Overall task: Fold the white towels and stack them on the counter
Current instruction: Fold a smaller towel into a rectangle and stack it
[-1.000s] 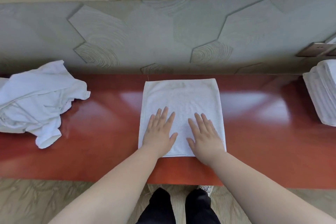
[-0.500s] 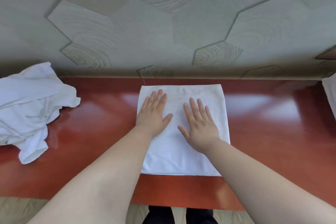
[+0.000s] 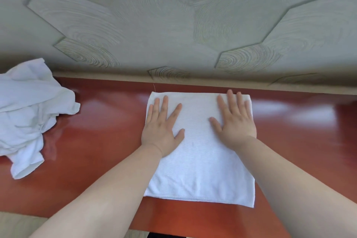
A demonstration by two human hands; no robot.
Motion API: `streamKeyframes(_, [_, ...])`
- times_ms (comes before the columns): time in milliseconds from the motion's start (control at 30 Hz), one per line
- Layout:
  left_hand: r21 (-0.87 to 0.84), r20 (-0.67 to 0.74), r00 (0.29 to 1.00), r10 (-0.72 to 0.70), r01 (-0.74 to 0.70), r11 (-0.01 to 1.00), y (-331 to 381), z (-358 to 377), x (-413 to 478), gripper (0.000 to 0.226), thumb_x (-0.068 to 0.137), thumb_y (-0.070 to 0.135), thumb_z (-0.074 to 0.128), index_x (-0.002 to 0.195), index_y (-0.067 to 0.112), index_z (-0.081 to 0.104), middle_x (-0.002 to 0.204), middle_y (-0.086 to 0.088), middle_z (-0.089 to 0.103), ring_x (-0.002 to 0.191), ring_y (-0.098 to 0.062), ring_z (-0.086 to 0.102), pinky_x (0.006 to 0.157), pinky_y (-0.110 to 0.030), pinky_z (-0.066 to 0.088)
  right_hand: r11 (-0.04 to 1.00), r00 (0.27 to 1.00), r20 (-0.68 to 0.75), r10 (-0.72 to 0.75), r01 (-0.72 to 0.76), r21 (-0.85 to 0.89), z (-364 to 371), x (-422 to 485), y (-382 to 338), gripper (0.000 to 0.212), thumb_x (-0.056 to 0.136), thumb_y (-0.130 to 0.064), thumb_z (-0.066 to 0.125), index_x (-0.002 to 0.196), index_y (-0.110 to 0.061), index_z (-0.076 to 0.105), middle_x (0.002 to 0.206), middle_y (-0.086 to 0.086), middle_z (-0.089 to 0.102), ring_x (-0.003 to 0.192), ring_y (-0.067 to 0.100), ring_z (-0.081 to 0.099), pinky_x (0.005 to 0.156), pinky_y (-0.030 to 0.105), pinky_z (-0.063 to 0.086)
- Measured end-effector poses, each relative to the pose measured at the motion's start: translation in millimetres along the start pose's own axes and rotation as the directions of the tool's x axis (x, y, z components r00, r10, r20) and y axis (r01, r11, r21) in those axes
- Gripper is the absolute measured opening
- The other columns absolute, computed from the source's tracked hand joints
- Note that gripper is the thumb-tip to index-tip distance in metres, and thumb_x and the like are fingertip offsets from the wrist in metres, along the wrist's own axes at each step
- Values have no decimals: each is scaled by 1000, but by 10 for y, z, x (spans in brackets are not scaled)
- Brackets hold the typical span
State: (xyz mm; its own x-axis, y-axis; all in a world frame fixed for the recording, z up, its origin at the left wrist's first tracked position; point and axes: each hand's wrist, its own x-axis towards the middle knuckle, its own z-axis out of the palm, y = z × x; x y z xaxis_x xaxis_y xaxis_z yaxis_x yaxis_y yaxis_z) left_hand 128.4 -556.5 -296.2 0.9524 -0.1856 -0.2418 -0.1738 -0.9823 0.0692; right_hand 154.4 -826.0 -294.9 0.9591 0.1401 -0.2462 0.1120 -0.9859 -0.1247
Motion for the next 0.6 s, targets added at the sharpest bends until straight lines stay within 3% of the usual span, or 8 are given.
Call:
streamKeyframes(67, [-2,6,1000,-6,6,1000,6,-1,11,82,93,69,26,164,37,-1,170,-10,-19,155,-32,-22,127,-53,5,996,996,-30,88,-87,18,26,14,53,78,97,-71,17,162,-30,10,172,2,-4,157,26,-13,127,45,-3])
streamKeyframes(333, [-71,-30,999,-27,25,997,-22,16,17,86,95,69,26,165,24,3,172,-5,-13,157,-24,-18,129,-48,3,996,993,-83,82,-79,42,33,21,41,75,98,-66,27,162,-28,16,171,7,5,157,29,-6,128,44,-3])
streamKeyframes(400, [-112,-53,997,-61,54,992,-36,-20,37,86,97,68,23,165,19,4,172,-3,-9,157,-20,-15,129,-44,1,976,976,-125,181,-162,147,11,25,35,73,99,-62,29,162,-26,17,170,9,8,157,30,-2,127,41,-4])
streamKeyframes(500, [-336,-73,968,-242,204,919,-18,-110,73,79,99,60,27,164,18,9,173,-1,1,159,-18,-4,128,-38,1,820,868,-156,471,-366,440,-94,98,0,68,103,-47,37,159,-10,25,167,14,21,155,32,14,127,44,8])
streamKeyframes(600, [-551,-36,864,-501,401,731,-41,-316,185,65,102,41,49,160,22,29,165,-4,24,148,-28,24,122,-42,21,661,759,-88,645,-496,563,-325,180,-21,64,102,-37,49,155,-5,33,158,15,36,145,35,30,120,42,19])
